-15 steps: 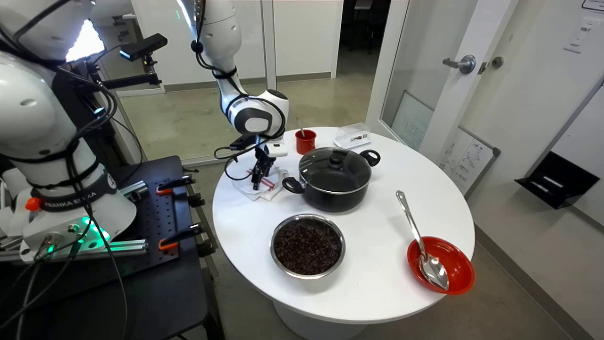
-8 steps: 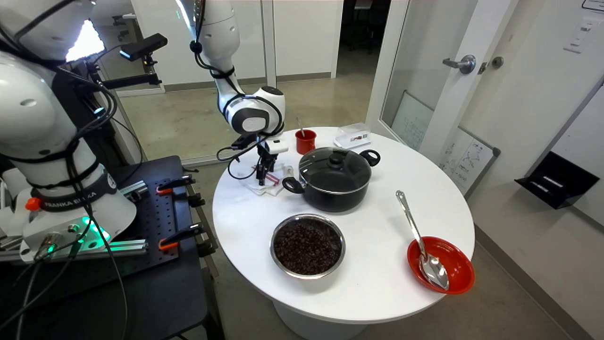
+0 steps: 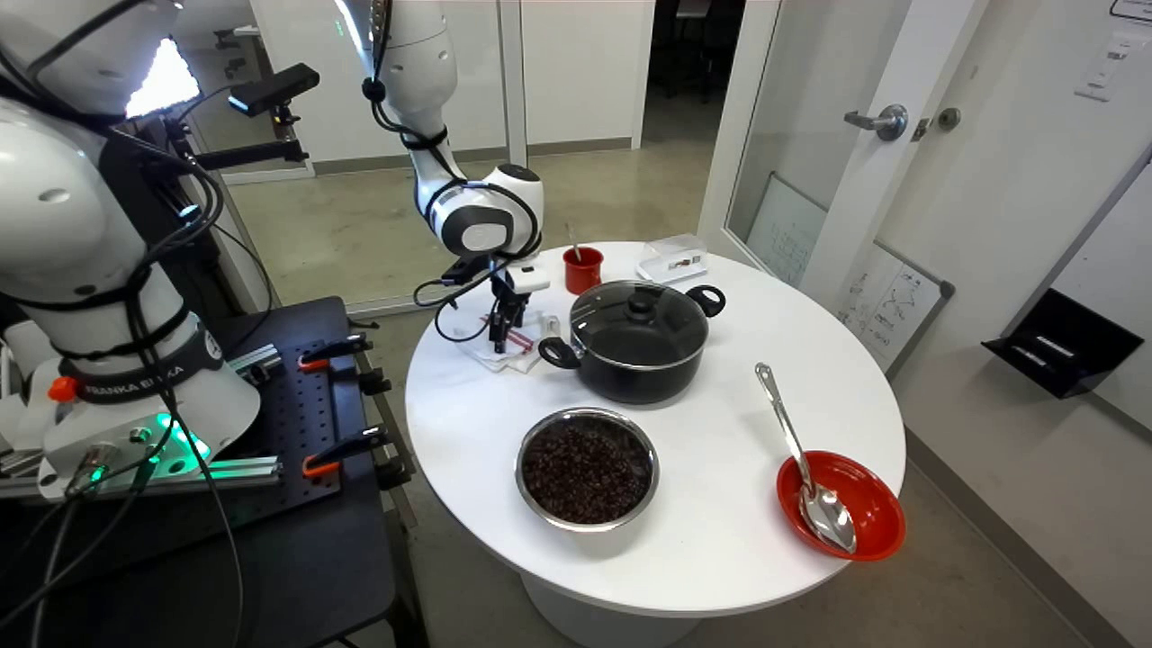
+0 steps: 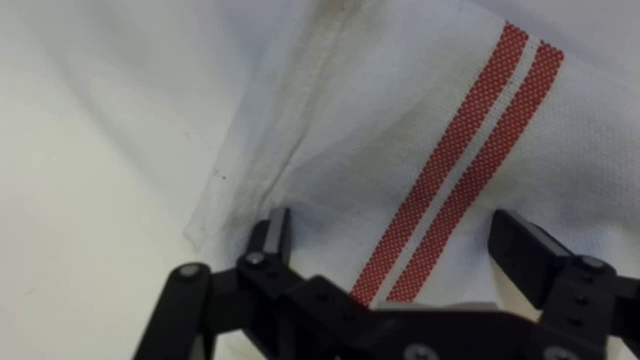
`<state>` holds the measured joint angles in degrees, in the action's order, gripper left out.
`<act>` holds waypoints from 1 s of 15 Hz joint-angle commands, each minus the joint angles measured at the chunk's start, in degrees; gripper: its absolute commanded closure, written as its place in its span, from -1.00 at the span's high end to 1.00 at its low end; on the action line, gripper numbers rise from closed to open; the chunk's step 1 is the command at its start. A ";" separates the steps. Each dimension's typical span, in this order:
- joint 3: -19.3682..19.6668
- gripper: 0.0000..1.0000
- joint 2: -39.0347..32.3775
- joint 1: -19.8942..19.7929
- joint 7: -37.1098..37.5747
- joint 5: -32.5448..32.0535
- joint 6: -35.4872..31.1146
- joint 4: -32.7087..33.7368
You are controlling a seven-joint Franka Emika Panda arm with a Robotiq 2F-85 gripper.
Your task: Use the towel to wipe the top of the pot
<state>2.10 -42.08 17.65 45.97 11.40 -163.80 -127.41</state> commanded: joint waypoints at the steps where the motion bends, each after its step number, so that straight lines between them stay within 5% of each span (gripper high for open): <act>1: -0.44 0.75 -0.81 -0.09 -0.02 1.52 -2.20 0.25; 2: -0.47 0.47 -0.82 -0.12 -0.04 1.66 -2.13 0.27; 11: -0.28 -0.88 -0.86 0.06 -0.09 1.66 -1.61 0.35; 15: -0.45 -1.00 -0.87 0.16 -0.17 1.61 -1.48 0.31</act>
<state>1.97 -42.16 17.61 45.98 12.10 -164.49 -127.39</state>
